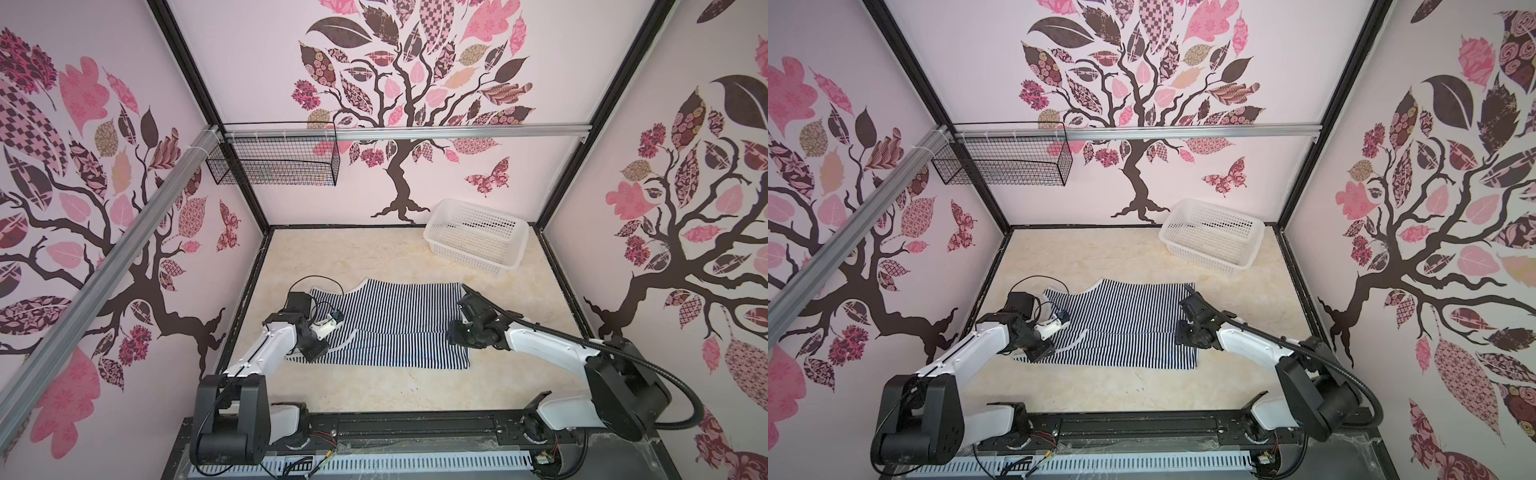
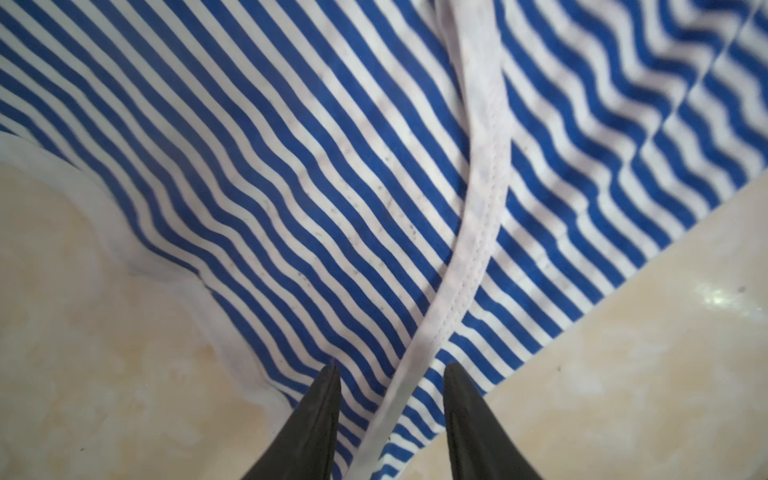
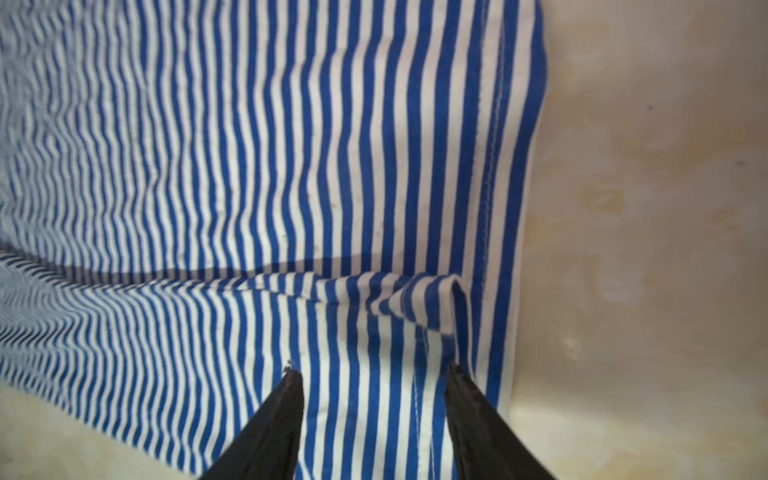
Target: Fold and stack the tank tops
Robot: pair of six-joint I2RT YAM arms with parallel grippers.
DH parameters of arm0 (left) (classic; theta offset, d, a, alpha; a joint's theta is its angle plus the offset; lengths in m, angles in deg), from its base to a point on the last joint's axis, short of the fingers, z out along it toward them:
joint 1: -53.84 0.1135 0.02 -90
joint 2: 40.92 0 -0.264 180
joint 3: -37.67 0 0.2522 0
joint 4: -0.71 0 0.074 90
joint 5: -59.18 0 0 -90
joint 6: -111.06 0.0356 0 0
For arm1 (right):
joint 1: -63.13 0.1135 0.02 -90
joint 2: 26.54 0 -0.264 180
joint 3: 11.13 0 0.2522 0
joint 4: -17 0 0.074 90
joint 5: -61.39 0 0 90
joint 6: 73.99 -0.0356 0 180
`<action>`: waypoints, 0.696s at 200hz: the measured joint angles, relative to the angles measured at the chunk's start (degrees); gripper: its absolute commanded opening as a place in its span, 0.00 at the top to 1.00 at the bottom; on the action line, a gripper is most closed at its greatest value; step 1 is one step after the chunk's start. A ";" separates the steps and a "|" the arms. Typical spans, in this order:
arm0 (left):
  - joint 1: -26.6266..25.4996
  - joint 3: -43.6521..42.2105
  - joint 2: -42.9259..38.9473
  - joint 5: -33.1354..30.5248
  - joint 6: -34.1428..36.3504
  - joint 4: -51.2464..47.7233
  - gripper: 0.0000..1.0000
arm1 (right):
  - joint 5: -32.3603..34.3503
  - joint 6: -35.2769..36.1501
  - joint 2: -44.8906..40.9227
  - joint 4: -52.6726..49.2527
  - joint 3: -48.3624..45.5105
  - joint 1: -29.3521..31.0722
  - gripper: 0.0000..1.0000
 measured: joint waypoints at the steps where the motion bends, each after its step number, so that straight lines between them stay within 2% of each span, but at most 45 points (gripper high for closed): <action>1: 0.00 0.39 -0.07 0.20 -0.04 -0.22 0.55 | -0.11 0.02 -0.37 -0.15 0.00 0.02 0.40; 26: -1.01 7.58 0.83 3.28 -2.29 -1.55 0.54 | -0.61 -0.70 -5.55 -2.01 0.04 1.25 0.41; 44: -3.56 11.50 4.07 4.52 -3.96 -1.38 0.54 | -0.59 -1.38 -6.49 -2.99 0.04 3.48 0.42; 88: -9.11 15.69 15.98 6.38 -7.82 -1.18 0.54 | -0.57 -3.76 -8.44 -4.26 -2.47 7.45 0.43; 139: -9.84 20.26 23.02 7.65 -10.75 -0.92 0.54 | -0.59 -5.18 -12.48 -5.42 -5.64 7.45 0.44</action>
